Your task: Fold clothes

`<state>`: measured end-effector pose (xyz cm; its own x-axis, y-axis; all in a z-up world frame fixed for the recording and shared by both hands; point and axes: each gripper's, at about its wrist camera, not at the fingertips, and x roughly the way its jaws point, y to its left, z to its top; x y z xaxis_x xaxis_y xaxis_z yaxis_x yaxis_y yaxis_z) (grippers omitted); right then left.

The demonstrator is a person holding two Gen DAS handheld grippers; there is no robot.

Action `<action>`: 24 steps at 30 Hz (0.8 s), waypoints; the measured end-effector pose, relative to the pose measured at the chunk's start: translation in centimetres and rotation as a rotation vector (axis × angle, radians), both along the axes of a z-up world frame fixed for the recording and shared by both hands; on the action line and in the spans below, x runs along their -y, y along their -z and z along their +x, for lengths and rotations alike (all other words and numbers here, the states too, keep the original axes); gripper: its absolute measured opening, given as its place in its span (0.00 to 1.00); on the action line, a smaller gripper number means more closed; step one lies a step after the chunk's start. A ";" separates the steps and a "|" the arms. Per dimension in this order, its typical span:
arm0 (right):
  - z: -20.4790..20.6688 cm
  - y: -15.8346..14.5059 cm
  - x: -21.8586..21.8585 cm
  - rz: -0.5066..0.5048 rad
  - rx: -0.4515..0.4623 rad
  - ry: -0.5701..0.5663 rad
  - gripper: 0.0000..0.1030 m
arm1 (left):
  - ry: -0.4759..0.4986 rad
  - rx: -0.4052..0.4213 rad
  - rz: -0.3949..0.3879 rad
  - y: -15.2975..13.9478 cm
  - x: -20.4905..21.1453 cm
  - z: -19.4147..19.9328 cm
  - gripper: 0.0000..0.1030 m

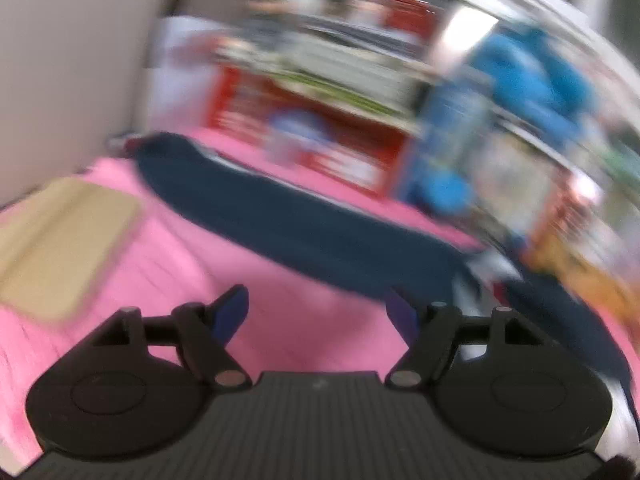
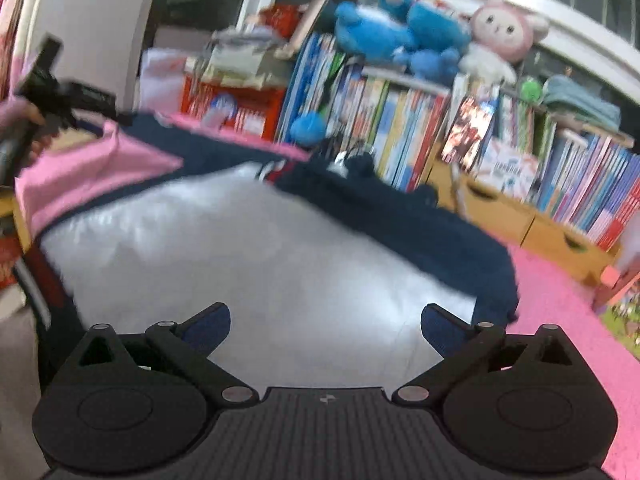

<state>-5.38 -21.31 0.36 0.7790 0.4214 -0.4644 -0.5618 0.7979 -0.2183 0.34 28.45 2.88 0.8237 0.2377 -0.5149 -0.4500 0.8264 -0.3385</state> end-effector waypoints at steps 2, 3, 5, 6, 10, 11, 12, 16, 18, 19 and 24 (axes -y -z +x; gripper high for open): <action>1.2 -0.7 -0.1 0.040 0.023 0.015 1.00 | -0.091 0.001 -0.023 0.3 -3.6 2.2 0.73; 2.0 -0.9 -0.4 0.052 0.029 0.031 1.00 | -0.134 0.001 -0.027 0.6 -5.2 3.5 0.73; 3.9 -0.7 -1.1 0.071 0.023 0.054 1.00 | -0.211 -0.011 -0.020 1.4 -7.9 5.9 0.73; 4.8 -0.6 -1.5 0.081 0.018 0.063 1.00 | -0.241 -0.022 -0.011 1.8 -9.0 7.1 0.73; 8.0 0.7 -2.8 0.085 -0.016 0.097 1.00 | -0.321 -0.094 0.058 2.5 -12.4 10.9 0.73; 8.6 1.1 -3.0 0.076 -0.022 0.104 1.00 | -0.340 -0.111 0.078 2.5 -13.2 11.6 0.73; 9.0 1.5 -3.3 0.067 -0.024 0.111 1.00 | -0.358 -0.126 0.099 2.5 -13.9 12.4 0.73; 10.4 3.0 -4.2 0.041 -0.049 0.129 1.00 | -0.416 -0.197 0.150 3.4 -16.1 14.4 0.73; 10.9 3.7 -4.7 0.024 -0.066 0.133 1.00 | -0.429 -0.205 0.139 4.0 -16.8 14.8 0.75; 11.1 4.0 -4.8 0.014 -0.076 0.132 1.00 | -0.436 -0.209 0.133 4.3 -17.1 15.0 0.76; 11.7 4.6 -5.2 -0.003 -0.117 0.123 1.00 | -0.433 -0.225 0.143 5.0 -17.0 15.4 0.21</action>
<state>6.34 -16.11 -4.25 0.7650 0.3248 -0.5562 -0.4820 0.8614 -0.1599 15.72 45.48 -2.13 0.5069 0.6136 -0.6054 -0.8100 0.5792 -0.0913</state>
